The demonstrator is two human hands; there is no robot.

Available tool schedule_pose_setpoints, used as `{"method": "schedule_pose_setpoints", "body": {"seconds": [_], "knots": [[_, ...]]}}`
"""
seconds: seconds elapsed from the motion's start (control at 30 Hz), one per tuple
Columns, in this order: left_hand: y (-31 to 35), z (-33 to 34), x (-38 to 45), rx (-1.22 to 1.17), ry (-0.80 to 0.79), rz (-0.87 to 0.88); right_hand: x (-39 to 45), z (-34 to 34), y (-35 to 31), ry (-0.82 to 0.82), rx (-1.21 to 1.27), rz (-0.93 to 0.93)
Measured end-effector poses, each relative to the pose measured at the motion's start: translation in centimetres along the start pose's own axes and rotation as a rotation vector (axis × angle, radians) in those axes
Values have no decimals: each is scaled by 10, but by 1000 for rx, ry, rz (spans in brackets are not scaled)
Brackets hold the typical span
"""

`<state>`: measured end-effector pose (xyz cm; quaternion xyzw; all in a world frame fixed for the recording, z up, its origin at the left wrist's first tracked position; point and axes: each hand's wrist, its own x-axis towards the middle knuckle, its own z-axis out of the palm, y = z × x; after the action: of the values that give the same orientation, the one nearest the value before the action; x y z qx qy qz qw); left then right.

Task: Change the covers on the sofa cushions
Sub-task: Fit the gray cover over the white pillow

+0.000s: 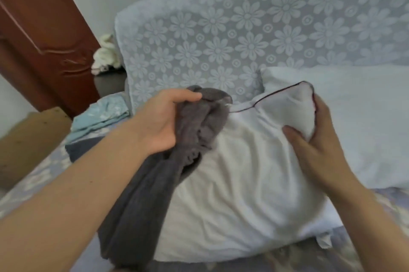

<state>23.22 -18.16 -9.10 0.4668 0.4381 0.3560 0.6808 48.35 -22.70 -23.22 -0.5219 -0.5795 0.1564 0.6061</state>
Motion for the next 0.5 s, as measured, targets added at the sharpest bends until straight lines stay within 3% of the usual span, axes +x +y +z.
{"method": "schedule_pose_setpoints", "body": {"seconds": [0.17, 0.3, 0.37, 0.5], "knots": [[-17, 11, 28, 61, 59, 54, -1, -4, 8, -144, 183, 42], [-17, 13, 30, 188, -34, 60, -6, 1, 12, -322, 282, 44], [-14, 10, 26, 172, -100, 37, -4, 9, 15, -356, 184, 0], [-1, -5, 16, 137, -242, -40, 1, 13, 19, -271, -124, -218]]}}
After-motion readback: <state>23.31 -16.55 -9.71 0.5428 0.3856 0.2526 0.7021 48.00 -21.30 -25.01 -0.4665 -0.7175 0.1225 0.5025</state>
